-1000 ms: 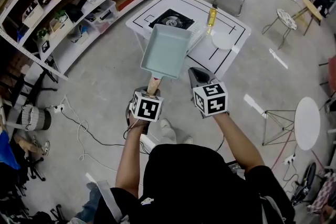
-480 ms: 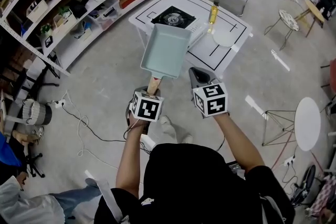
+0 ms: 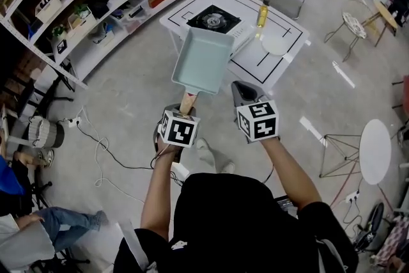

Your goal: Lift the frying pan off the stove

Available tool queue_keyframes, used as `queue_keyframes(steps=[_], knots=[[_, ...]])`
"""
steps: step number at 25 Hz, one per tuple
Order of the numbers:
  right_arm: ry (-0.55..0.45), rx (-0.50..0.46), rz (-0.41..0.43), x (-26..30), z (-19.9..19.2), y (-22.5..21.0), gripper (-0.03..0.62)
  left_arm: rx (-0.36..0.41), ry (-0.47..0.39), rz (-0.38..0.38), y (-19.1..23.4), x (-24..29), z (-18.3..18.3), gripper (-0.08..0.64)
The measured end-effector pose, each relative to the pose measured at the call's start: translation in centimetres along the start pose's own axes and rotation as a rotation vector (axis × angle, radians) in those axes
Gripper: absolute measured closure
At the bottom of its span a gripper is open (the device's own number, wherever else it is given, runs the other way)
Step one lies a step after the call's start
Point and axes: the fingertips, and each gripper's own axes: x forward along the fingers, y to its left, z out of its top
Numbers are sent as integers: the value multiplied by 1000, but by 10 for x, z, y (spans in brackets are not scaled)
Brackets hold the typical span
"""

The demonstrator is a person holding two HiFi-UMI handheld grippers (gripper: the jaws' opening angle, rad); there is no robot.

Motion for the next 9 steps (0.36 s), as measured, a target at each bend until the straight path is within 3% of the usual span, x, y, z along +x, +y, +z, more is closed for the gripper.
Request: queue_keyframes(steps=[9], knots=[[5, 4, 6, 3, -1, 0, 591, 5, 10, -7, -2, 1, 2, 453]])
